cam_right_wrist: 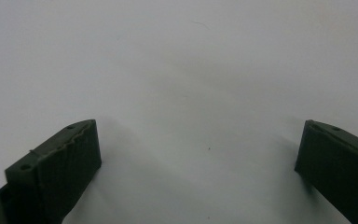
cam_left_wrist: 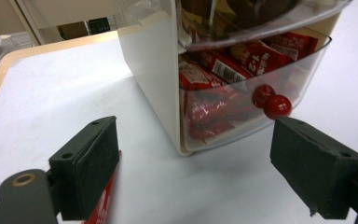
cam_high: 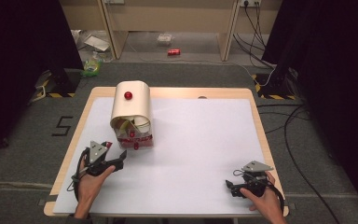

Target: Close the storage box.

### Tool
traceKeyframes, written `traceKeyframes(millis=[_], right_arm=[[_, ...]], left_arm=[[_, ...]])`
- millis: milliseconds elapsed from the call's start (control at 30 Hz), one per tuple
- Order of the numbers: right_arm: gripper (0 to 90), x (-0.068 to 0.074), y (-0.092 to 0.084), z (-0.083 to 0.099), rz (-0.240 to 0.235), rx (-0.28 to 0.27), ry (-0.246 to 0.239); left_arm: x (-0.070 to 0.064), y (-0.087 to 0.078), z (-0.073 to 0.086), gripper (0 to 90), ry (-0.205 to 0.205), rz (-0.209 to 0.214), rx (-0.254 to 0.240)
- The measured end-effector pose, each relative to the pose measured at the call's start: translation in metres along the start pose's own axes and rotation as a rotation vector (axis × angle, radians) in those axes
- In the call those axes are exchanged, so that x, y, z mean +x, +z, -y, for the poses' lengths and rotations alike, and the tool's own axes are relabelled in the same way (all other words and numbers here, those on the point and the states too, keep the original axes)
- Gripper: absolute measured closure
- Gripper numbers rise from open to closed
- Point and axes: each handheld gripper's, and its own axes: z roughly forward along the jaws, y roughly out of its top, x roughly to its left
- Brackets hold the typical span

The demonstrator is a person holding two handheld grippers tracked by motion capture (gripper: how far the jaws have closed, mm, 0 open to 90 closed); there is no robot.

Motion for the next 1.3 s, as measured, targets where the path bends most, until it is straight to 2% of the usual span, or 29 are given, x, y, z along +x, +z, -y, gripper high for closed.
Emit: traceKeyframes(millis=[467,800,1300], right_arm=[[0.2,0.000,0.000,0.000,0.001,0.001,0.002],[0.2,0.000,0.000,0.000,0.001,0.000,0.001],[0.2,0.000,0.000,0.000,0.001,0.001,0.002]], left_arm=[[-0.010,-0.023,0.018,15.0,-0.009,0.037,-0.008],[-0.018,-0.034,0.029,15.0,0.005,0.062,-0.006],[-0.019,-0.046,0.051,15.0,-0.001,0.074,0.027]])
